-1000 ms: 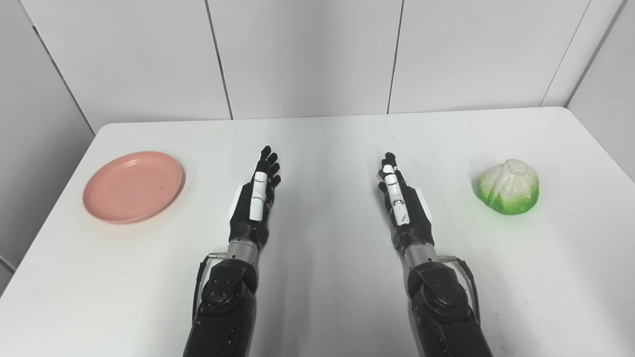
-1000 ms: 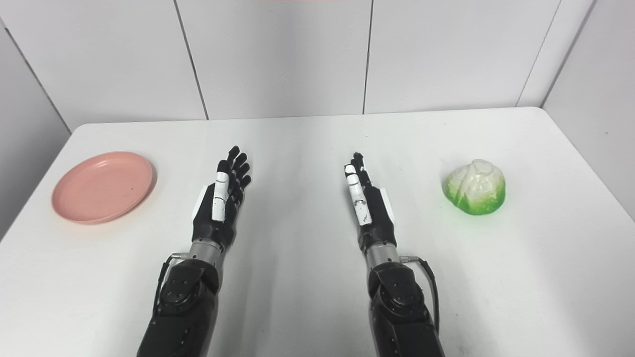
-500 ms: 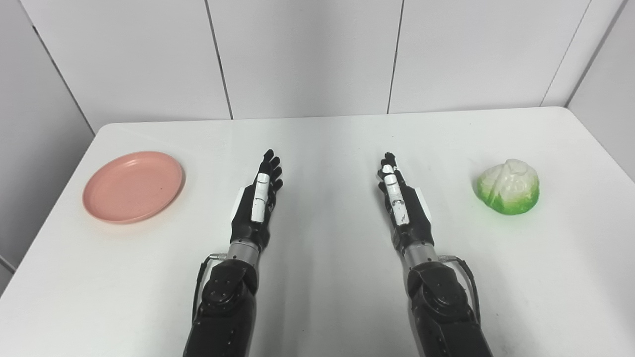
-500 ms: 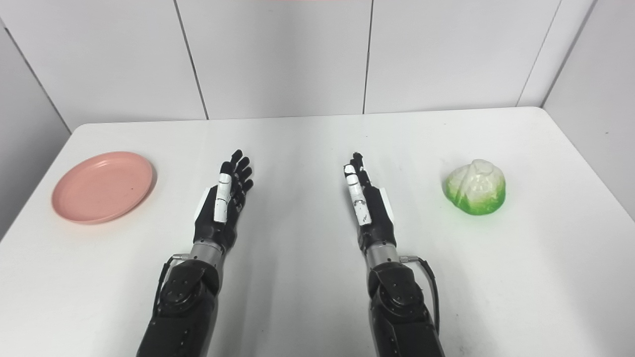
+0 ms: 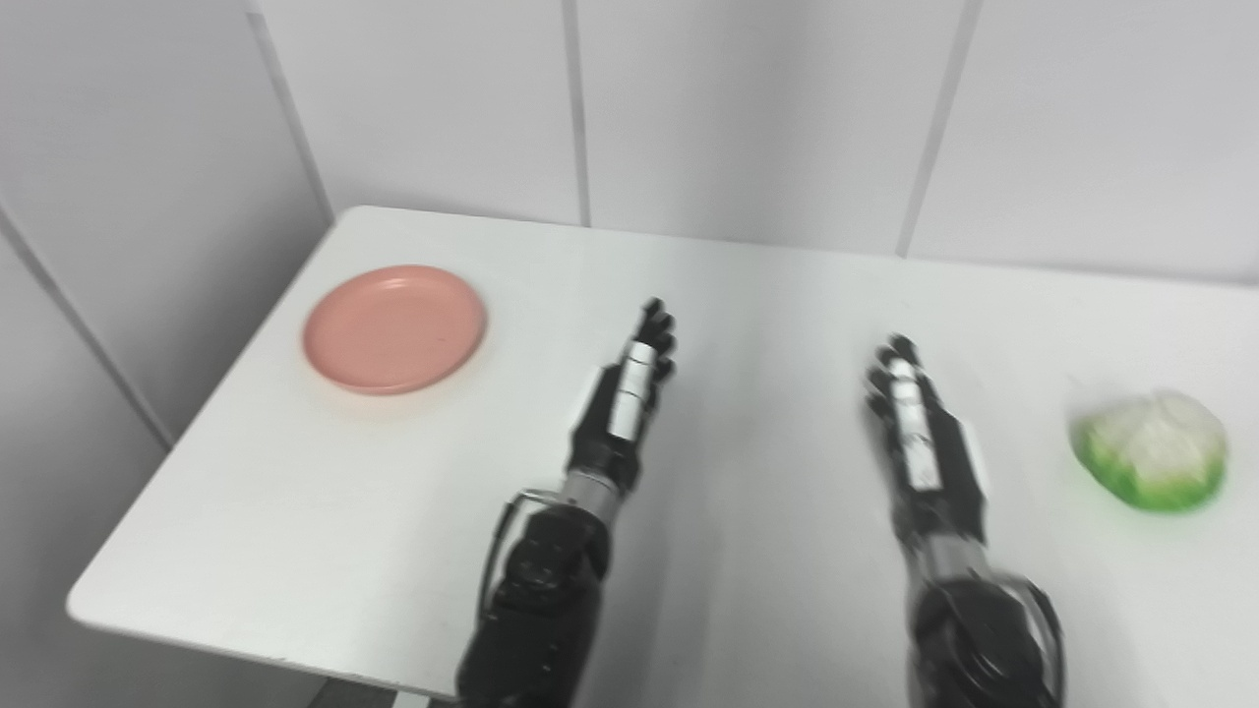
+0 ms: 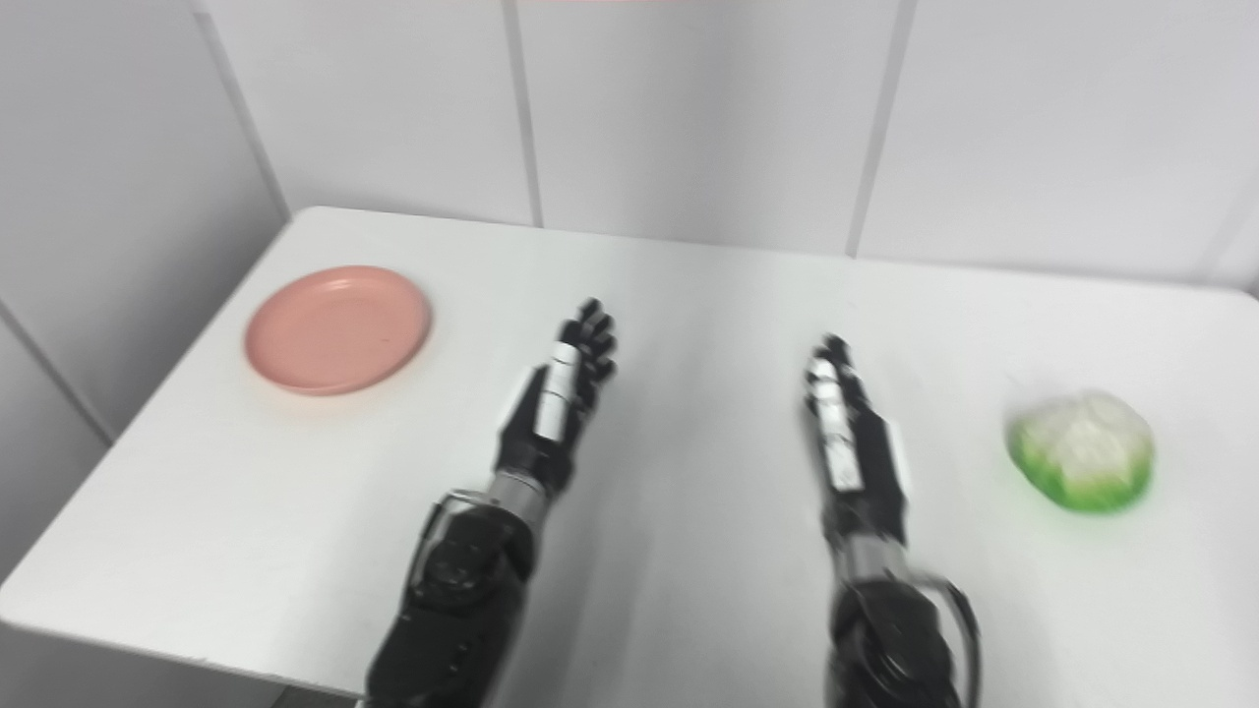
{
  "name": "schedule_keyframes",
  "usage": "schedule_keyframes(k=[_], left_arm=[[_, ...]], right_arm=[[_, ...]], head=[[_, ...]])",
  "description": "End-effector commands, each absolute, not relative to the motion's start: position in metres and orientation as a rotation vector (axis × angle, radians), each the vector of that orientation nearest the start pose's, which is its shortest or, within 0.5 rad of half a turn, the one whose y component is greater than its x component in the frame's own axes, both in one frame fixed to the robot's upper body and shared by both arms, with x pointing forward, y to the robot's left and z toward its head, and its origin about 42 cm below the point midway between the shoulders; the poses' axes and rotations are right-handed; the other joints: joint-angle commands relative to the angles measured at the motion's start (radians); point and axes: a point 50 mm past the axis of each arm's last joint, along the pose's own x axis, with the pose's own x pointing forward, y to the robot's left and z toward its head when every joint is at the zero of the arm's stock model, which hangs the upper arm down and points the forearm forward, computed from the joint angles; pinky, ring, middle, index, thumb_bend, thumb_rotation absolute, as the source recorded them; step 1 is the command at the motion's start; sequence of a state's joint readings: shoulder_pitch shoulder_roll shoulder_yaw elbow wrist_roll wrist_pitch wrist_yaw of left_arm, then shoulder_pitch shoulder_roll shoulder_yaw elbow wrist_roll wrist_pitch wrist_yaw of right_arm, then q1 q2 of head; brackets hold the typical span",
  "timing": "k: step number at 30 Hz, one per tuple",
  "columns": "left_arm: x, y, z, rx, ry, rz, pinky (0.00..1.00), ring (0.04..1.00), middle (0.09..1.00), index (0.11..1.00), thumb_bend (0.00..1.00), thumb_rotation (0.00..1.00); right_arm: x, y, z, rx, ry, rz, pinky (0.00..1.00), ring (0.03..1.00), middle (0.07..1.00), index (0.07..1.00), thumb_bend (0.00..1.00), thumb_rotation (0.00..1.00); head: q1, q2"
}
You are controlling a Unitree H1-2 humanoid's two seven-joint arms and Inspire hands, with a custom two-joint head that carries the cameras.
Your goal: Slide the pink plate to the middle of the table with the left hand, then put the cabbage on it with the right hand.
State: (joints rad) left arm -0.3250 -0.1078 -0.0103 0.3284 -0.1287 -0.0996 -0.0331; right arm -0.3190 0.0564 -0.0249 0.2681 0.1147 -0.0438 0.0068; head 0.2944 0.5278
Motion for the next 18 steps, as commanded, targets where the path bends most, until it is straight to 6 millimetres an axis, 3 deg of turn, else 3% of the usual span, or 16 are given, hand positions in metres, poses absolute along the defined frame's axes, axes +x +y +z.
schedule_keyframes(k=[1,6,11,18], left_arm=[[0.391,0.130,0.147,-0.238,-0.185,-0.145,1.00,1.000,1.000,1.000,0.78,1.00],[0.402,0.141,0.172,-0.221,-0.243,-0.120,1.00,1.000,1.000,1.000,0.82,1.00],[0.421,0.175,0.209,-0.193,-0.314,-0.051,1.00,0.993,0.986,0.991,0.84,1.00],[0.439,0.214,0.240,-0.152,-0.375,0.048,1.00,0.922,0.899,0.910,0.83,1.00]], right_arm=[[0.382,-0.180,0.124,0.180,-0.100,0.077,0.95,0.914,0.932,0.924,0.68,0.73],[0.386,-0.184,0.118,0.191,-0.098,0.092,0.99,0.942,0.956,0.950,0.69,0.78],[0.388,-0.185,0.113,0.179,-0.101,0.088,0.96,0.933,0.945,0.937,0.71,0.80],[0.390,-0.186,0.110,0.181,-0.102,0.084,0.97,0.936,0.948,0.944,0.69,0.81]], head=[[0.007,-0.002],[0.030,-0.017],[0.037,-0.029],[0.044,-0.040]])
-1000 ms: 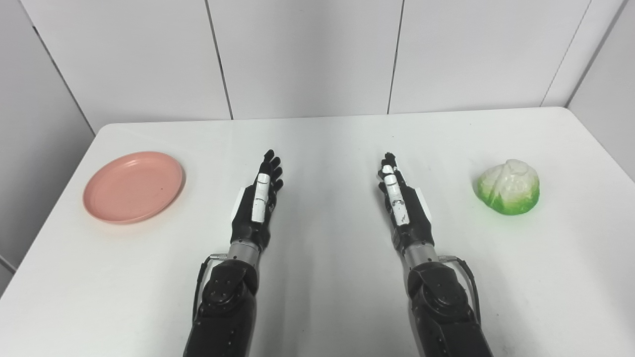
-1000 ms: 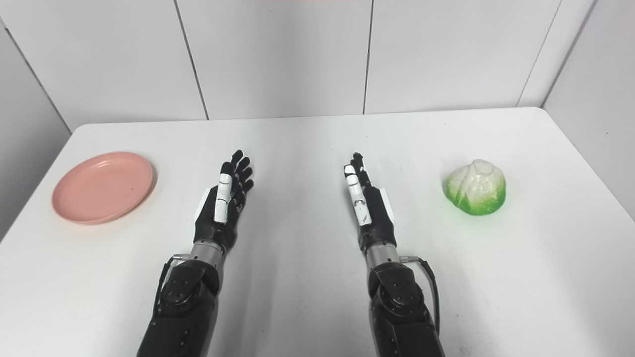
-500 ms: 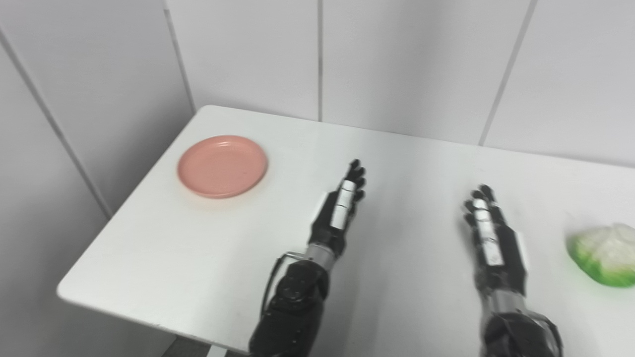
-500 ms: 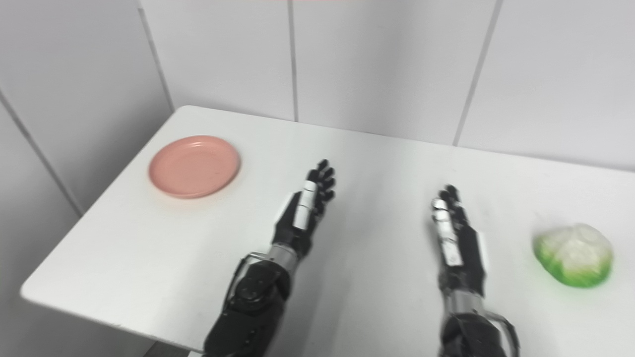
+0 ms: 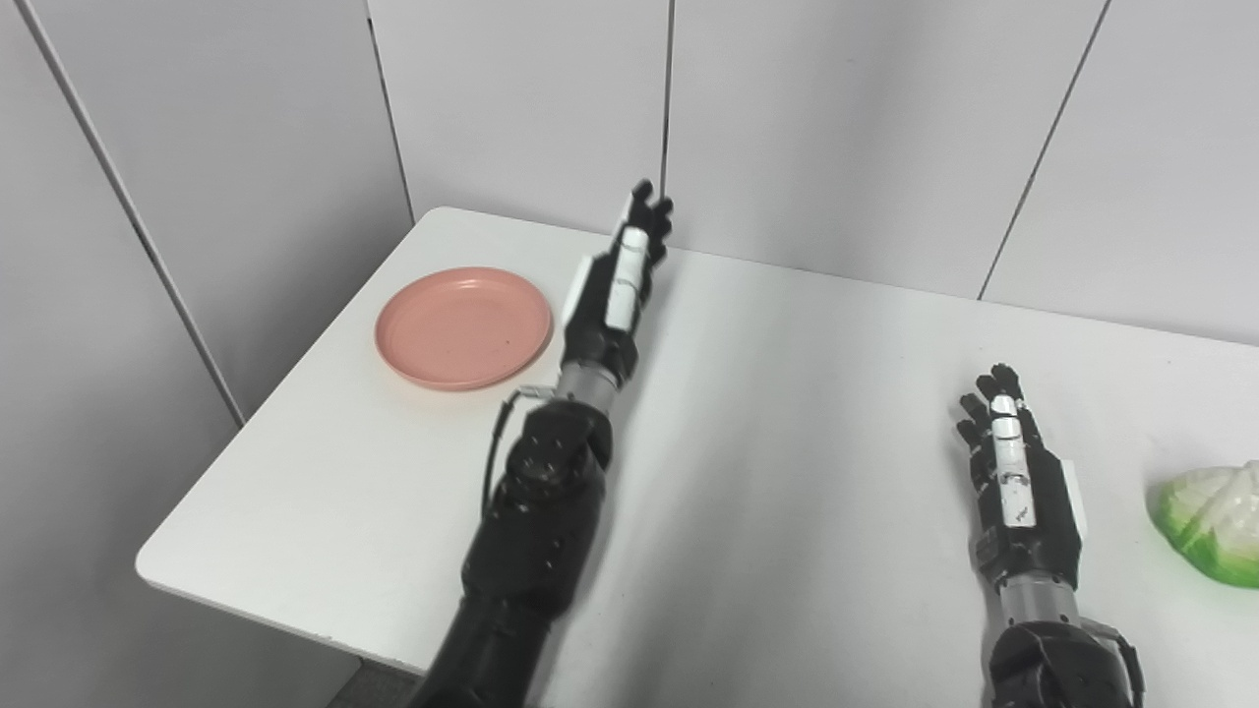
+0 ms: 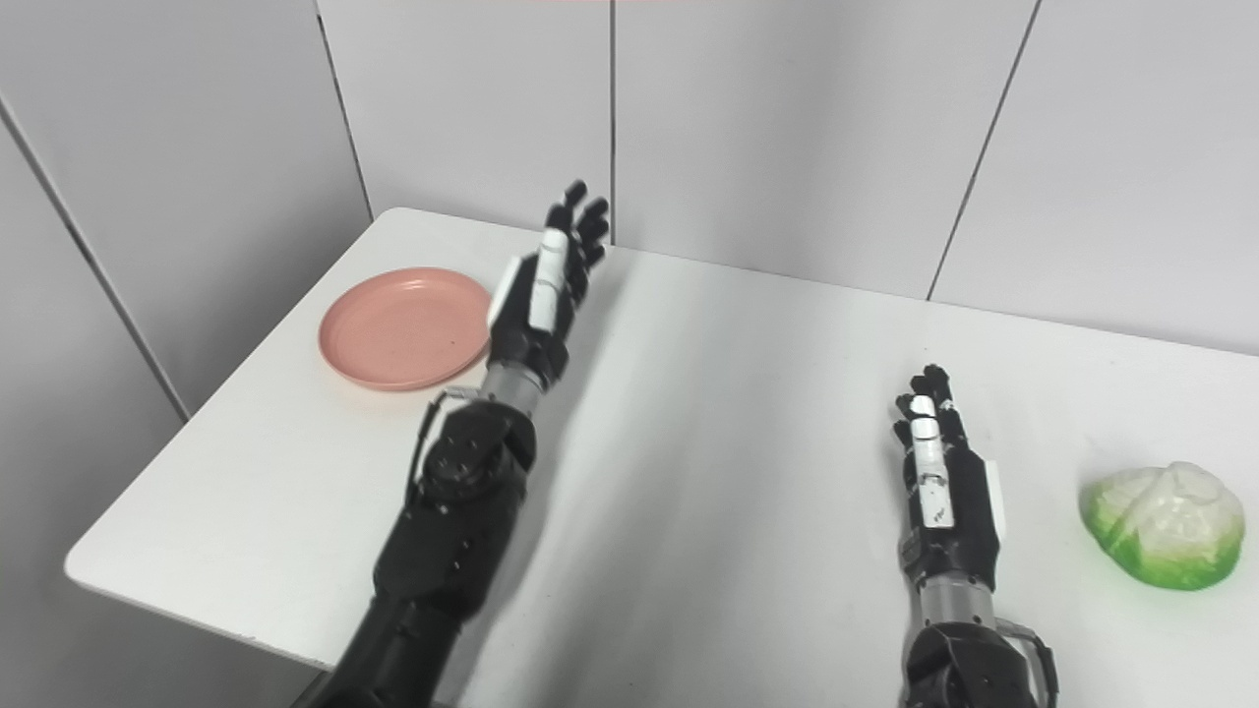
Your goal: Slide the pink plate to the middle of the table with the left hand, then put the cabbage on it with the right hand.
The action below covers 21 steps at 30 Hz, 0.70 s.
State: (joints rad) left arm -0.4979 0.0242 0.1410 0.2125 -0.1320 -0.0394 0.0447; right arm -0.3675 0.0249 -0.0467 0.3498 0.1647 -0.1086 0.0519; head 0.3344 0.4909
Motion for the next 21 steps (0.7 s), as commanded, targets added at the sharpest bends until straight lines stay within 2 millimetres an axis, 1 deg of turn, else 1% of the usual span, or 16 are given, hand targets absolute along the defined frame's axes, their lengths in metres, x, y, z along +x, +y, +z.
schedule_keyframes(k=[1,2,5,8,10,12,15,16,21], left_arm=[[0.441,0.219,0.243,-0.152,-0.374,0.065,0.99,0.910,0.884,0.894,0.84,1.00],[0.444,0.226,0.246,-0.143,-0.375,0.083,0.97,0.897,0.870,0.879,0.84,1.00],[0.452,0.246,0.253,-0.122,-0.379,0.125,0.88,0.844,0.830,0.836,0.84,1.00],[0.458,0.267,0.257,-0.076,-0.376,0.171,0.82,0.823,0.810,0.814,0.84,1.00],[0.462,0.280,0.258,-0.058,-0.374,0.199,0.78,0.794,0.785,0.779,0.85,1.00],[0.465,0.292,0.258,-0.038,-0.367,0.212,0.77,0.776,0.769,0.763,0.85,1.00],[0.469,0.312,0.258,-0.005,-0.349,0.240,0.78,0.773,0.764,0.756,0.87,1.00],[0.469,0.317,0.258,0.000,-0.348,0.249,0.75,0.758,0.753,0.744,0.86,1.00],[0.472,0.351,0.256,0.056,-0.359,0.325,0.68,0.710,0.719,0.710,0.84,1.00]], right_arm=[[0.390,-0.186,0.110,0.184,-0.101,0.083,0.97,0.934,0.946,0.942,0.70,0.80],[0.389,-0.186,0.111,0.187,-0.100,0.082,0.96,0.932,0.944,0.941,0.69,0.80],[0.389,-0.186,0.111,0.184,-0.102,0.086,0.96,0.931,0.942,0.937,0.69,0.80],[0.390,-0.186,0.110,0.187,-0.104,0.086,0.97,0.938,0.946,0.943,0.69,0.79],[0.390,-0.186,0.109,0.188,-0.104,0.082,0.97,0.936,0.944,0.939,0.69,0.78],[0.391,-0.185,0.108,0.188,-0.102,0.087,0.96,0.931,0.941,0.935,0.71,0.78],[0.391,-0.186,0.108,0.186,-0.099,0.091,0.97,0.939,0.948,0.943,0.70,0.80],[0.390,-0.186,0.108,0.186,-0.099,0.092,0.98,0.940,0.950,0.949,0.70,0.80],[0.390,-0.188,0.107,0.189,-0.102,0.096,0.98,0.942,0.952,0.950,0.71,0.79]], head=[[0.004,-0.003],[0.006,-0.005],[0.010,-0.007],[0.009,-0.011],[0.009,-0.013],[0.008,-0.015],[0.010,-0.017],[0.010,-0.017],[0.019,-0.020]])
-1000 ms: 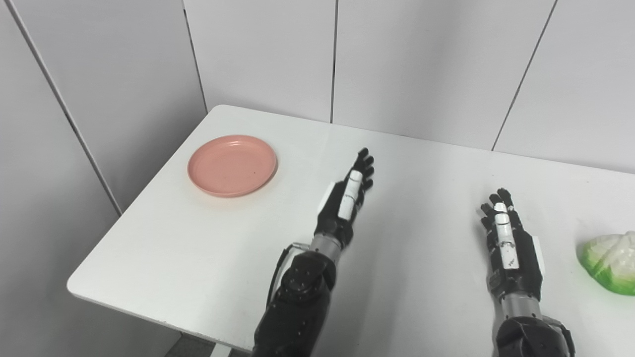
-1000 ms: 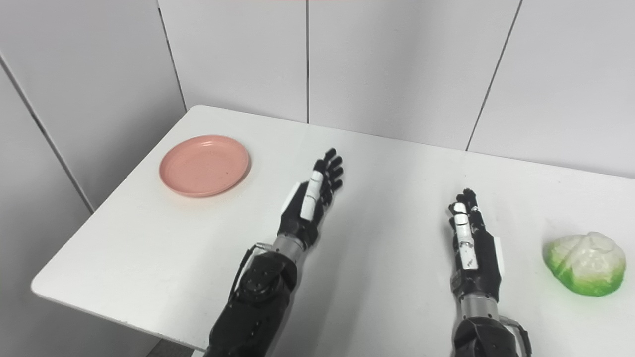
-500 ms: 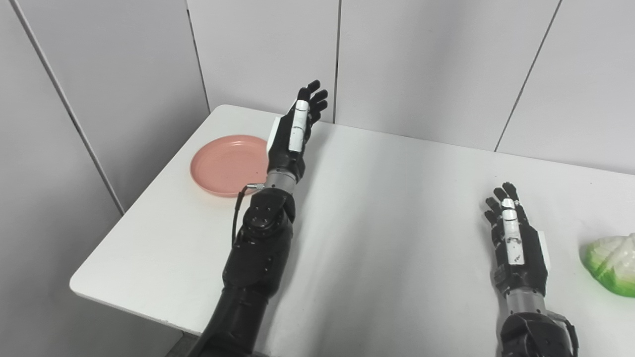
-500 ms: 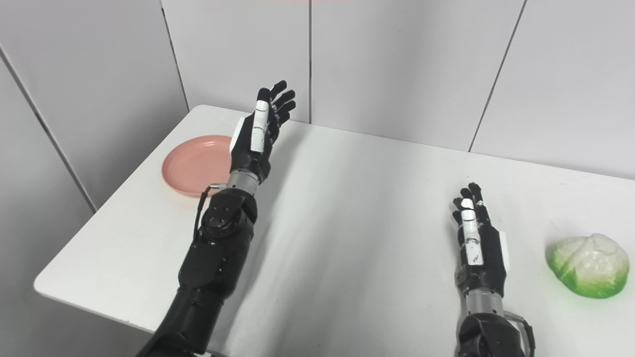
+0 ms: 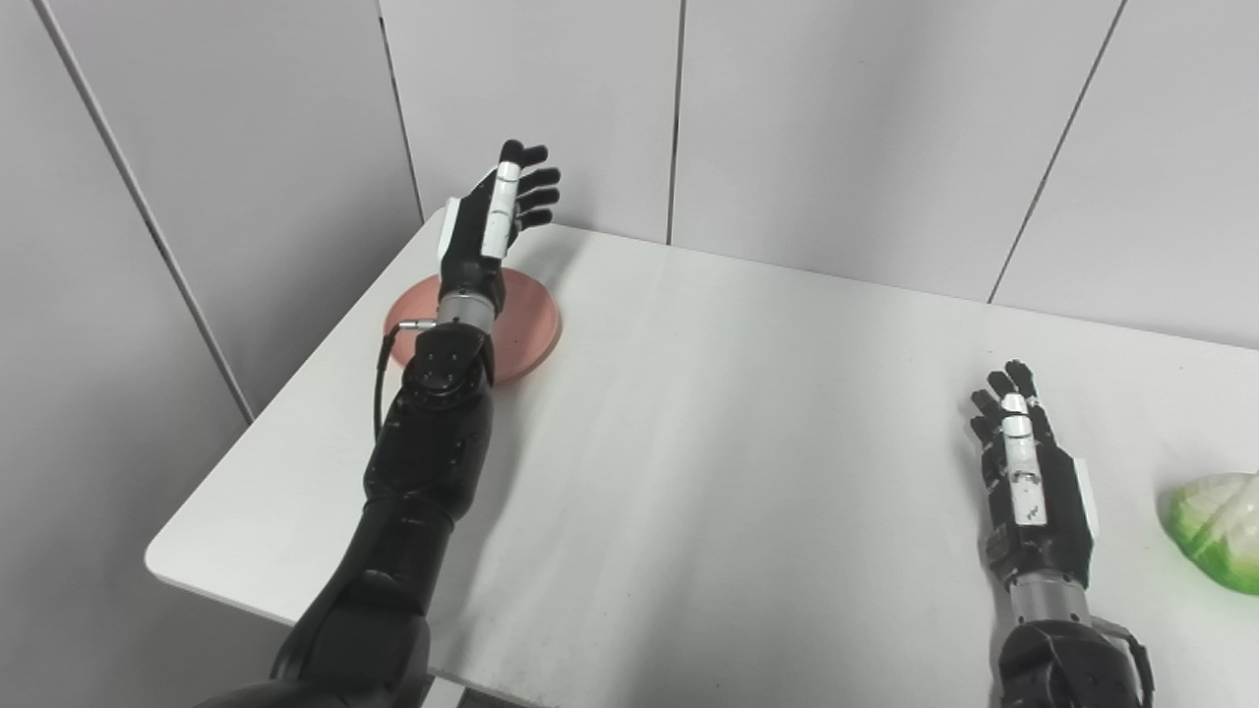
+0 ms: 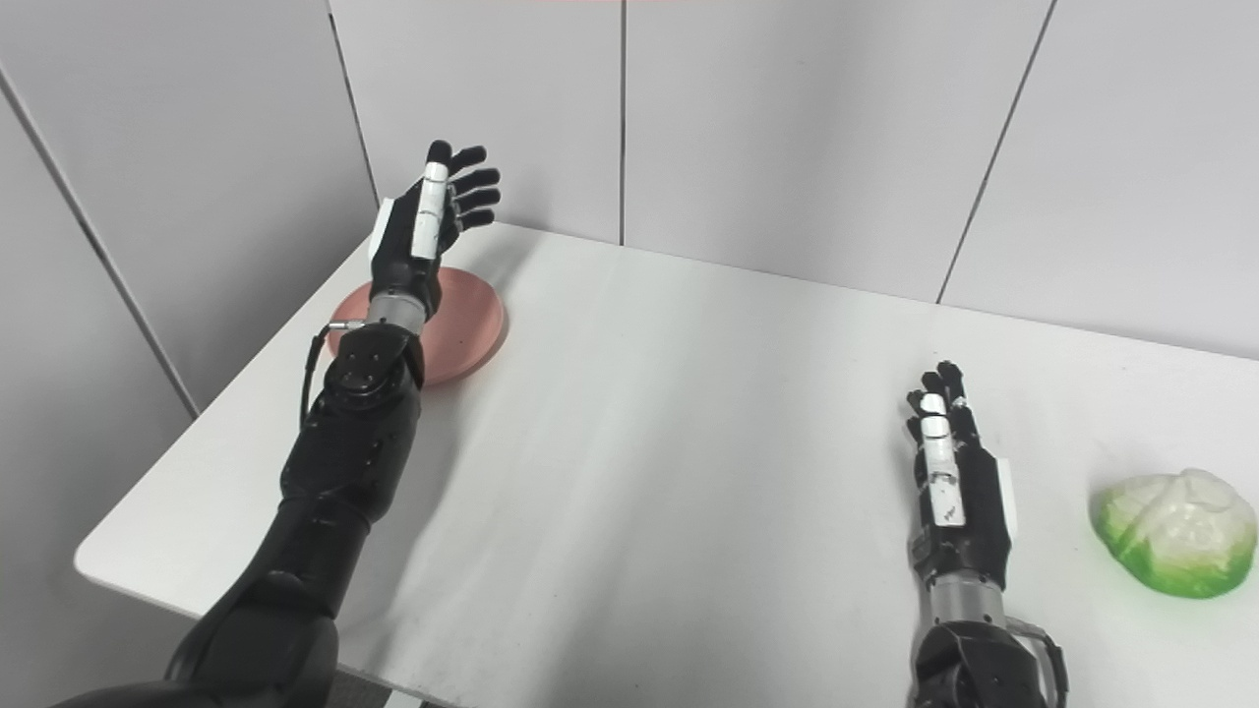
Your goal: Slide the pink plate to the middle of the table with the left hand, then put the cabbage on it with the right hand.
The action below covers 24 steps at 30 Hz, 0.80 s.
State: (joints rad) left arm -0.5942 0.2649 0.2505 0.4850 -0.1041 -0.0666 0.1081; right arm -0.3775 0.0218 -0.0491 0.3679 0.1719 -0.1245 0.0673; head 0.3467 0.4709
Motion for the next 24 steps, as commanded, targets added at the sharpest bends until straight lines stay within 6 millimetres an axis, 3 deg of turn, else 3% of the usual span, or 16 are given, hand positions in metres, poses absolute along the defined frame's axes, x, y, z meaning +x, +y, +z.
schedule_keyframes(k=[1,12,24], left_arm=[[0.472,0.356,0.256,0.060,-0.355,0.334,0.68,0.714,0.721,0.709,0.84,1.00],[0.466,0.405,0.250,0.080,-0.283,0.390,0.72,0.741,0.735,0.722,0.89,1.00],[0.461,0.442,0.236,0.074,-0.242,0.459,0.72,0.739,0.731,0.726,0.91,1.00]], right_arm=[[0.390,-0.188,0.107,0.190,-0.102,0.094,0.98,0.938,0.947,0.946,0.71,0.79],[0.388,-0.194,0.106,0.175,-0.100,0.116,1.00,0.964,0.970,0.974,0.66,0.84],[0.388,-0.196,0.103,0.160,-0.095,0.107,1.00,0.952,0.962,0.972,0.68,0.86]], head=[[0.007,0.000],[0.025,-0.002],[0.036,-0.010]])
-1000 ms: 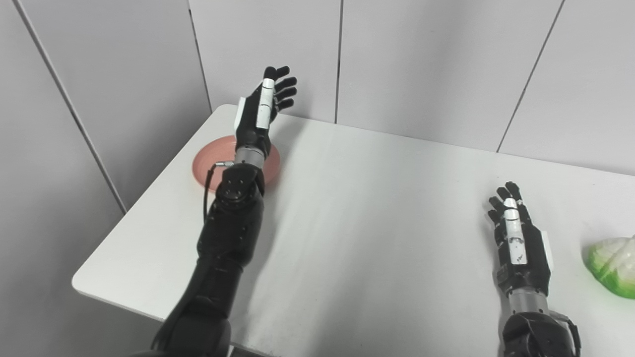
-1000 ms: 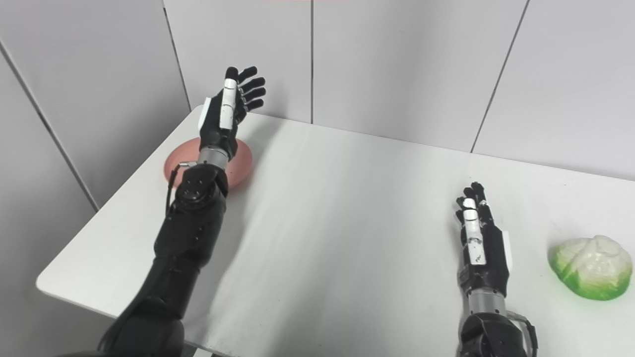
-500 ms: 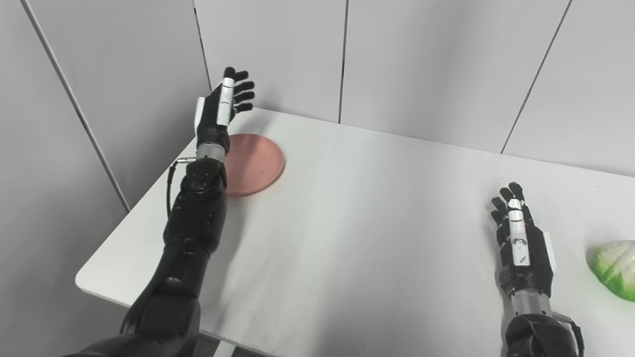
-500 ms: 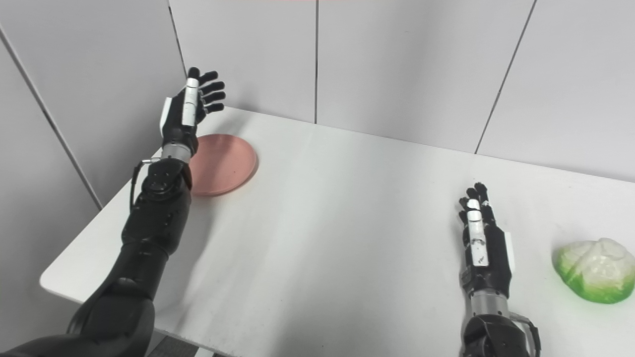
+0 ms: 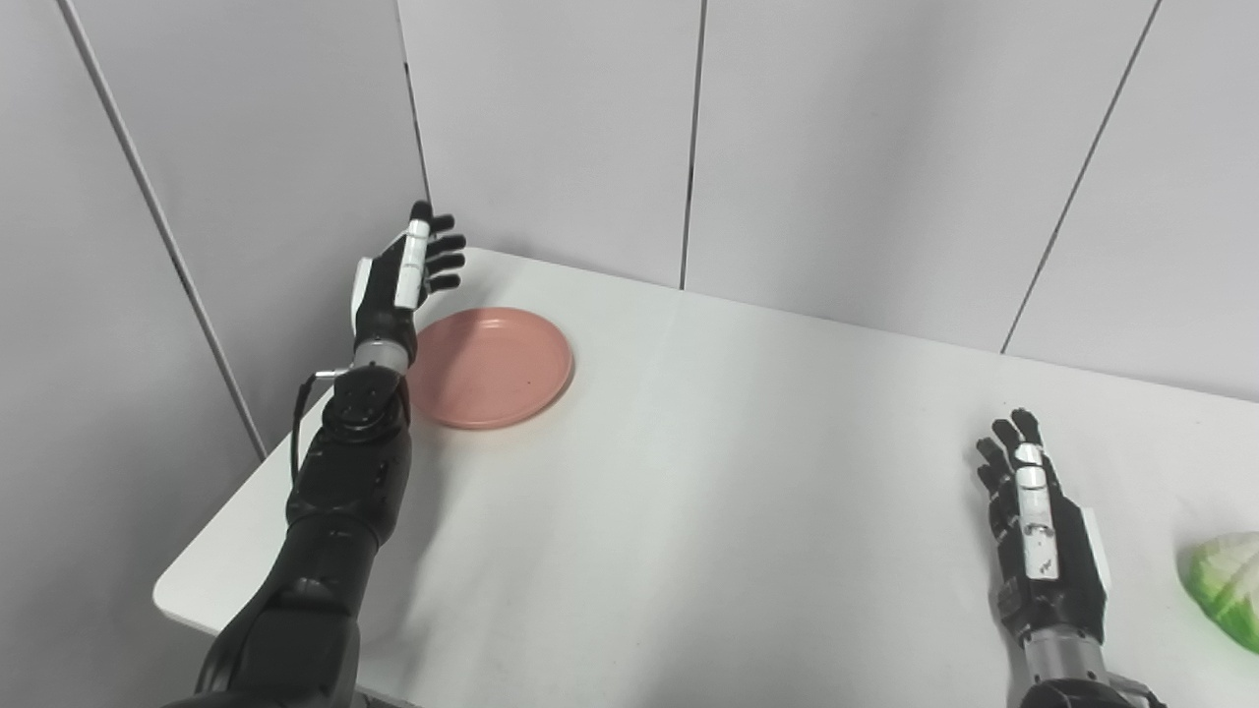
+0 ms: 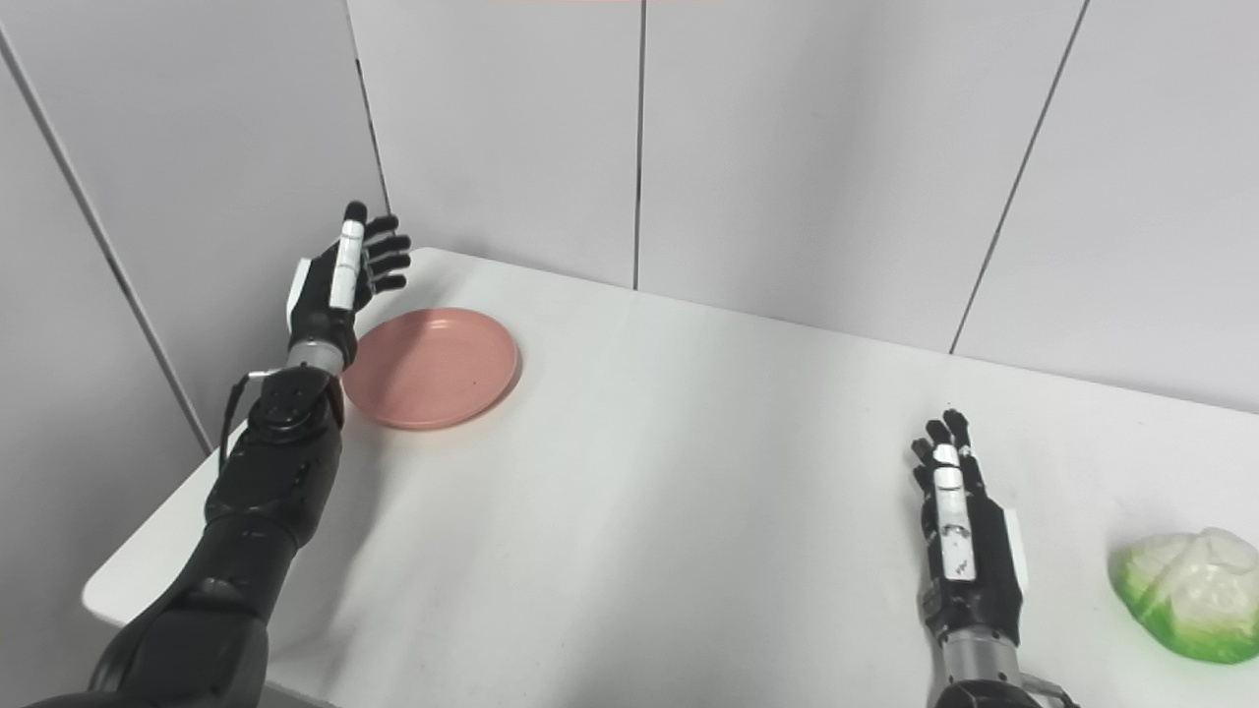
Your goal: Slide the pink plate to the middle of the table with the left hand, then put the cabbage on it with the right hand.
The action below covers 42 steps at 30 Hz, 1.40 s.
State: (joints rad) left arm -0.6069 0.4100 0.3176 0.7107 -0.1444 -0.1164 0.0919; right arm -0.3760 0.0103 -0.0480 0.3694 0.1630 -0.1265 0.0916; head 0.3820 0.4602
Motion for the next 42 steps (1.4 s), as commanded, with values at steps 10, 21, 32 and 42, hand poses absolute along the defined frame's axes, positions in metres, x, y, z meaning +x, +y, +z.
schedule_keyframes(k=[10,21,32,42], left_arm=[[0.453,0.460,0.218,0.069,-0.197,0.523,0.78,0.771,0.760,0.744,0.91,1.00],[0.447,0.467,0.201,0.103,-0.174,0.531,0.80,0.791,0.777,0.758,0.87,1.00],[0.447,0.457,0.180,0.088,-0.133,0.490,0.83,0.800,0.789,0.774,0.89,1.00],[0.450,0.441,0.167,0.092,-0.103,0.448,0.85,0.811,0.790,0.780,0.84,1.00]], right_arm=[[0.388,-0.196,0.105,0.163,-0.100,0.103,1.00,0.953,0.963,0.974,0.66,0.85],[0.387,-0.195,0.105,0.164,-0.100,0.109,1.00,0.961,0.967,0.978,0.66,0.85],[0.385,-0.195,0.110,0.161,-0.099,0.110,1.00,0.952,0.961,0.965,0.68,0.85],[0.385,-0.195,0.111,0.153,-0.101,0.102,1.00,0.948,0.958,0.963,0.68,0.84]], head=[[0.000,0.004],[-0.002,0.011],[-0.004,0.019],[-0.009,0.022]])
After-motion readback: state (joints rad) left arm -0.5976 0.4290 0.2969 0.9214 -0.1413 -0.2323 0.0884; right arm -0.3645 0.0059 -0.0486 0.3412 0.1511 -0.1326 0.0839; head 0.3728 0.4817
